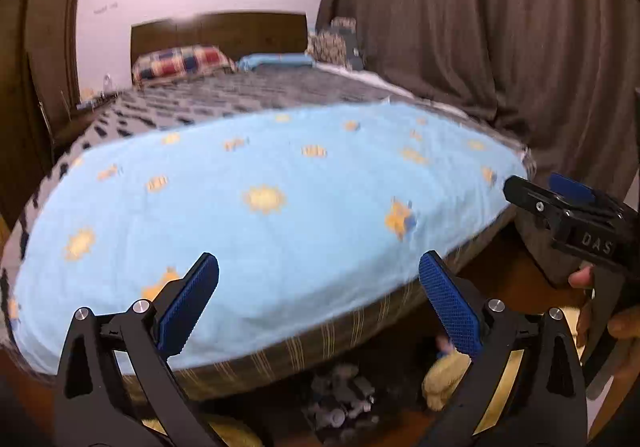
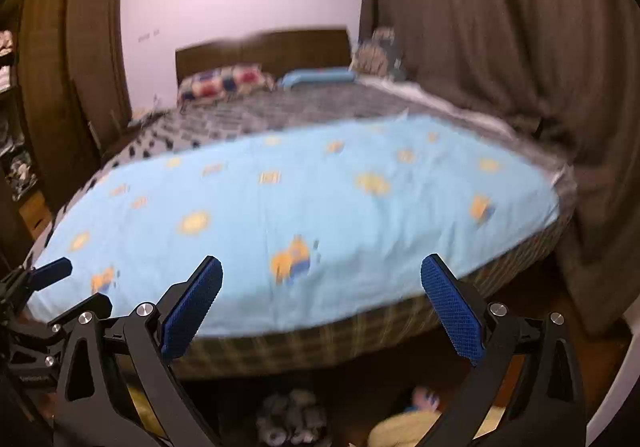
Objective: Collect trash
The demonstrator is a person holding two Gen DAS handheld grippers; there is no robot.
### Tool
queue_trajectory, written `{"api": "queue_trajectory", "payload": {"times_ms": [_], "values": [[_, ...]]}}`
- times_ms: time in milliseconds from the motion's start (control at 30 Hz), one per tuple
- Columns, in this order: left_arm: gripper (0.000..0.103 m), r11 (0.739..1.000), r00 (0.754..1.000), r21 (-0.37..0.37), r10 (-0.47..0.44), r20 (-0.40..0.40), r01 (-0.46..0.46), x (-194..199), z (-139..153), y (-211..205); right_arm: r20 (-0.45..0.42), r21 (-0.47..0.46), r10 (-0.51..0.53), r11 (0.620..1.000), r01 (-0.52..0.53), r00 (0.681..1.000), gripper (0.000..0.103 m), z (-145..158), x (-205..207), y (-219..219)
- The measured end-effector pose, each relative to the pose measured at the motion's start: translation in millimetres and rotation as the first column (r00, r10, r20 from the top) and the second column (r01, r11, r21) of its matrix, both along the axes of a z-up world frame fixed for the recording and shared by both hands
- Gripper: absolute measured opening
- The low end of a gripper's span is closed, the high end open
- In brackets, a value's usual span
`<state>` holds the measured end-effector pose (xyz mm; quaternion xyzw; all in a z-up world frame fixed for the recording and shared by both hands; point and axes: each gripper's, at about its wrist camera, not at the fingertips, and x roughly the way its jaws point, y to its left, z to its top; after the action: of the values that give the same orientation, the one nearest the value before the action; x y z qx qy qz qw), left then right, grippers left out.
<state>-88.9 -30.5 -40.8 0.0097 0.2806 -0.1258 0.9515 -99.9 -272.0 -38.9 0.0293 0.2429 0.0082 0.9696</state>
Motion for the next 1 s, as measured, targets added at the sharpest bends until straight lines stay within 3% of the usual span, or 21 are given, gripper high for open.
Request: {"api": "queue_trajectory", "payload": {"times_ms": [200, 367, 733, 1000], "values": [[0.095, 1.0, 0.997, -0.001, 0.012, 0.071, -0.012, -9.0, 34.2, -1.9, 0.073, -0.045, -0.008, 0.999, 0.011, 0.997, 0.1, 30.8, -19.7, 7.0], [0.095, 0.999, 0.994, -0.025, 0.028, 0.106, -0.026, -18.9, 49.2, 4.1, 0.1, -0.008, -0.015, 1.0, 0.015, 0.995, 0.1, 46.8, -31.3, 5.3], [0.095, 0.997, 0.995, -0.064, 0.055, 0.083, -0.049, -29.1, 44.6, 14.5, 0.068, -0.022, -0.042, 0.999, 0.043, 0.997, 0.1, 43.5, -41.3, 7.7], [0.095, 0.998, 0.996, -0.053, 0.041, 0.08, -0.037, -30.8, 42.5, 10.7, 0.072, -0.023, -0.06, 0.998, 0.062, 0.996, 0.1, 39.9, -45.1, 7.6]]}}
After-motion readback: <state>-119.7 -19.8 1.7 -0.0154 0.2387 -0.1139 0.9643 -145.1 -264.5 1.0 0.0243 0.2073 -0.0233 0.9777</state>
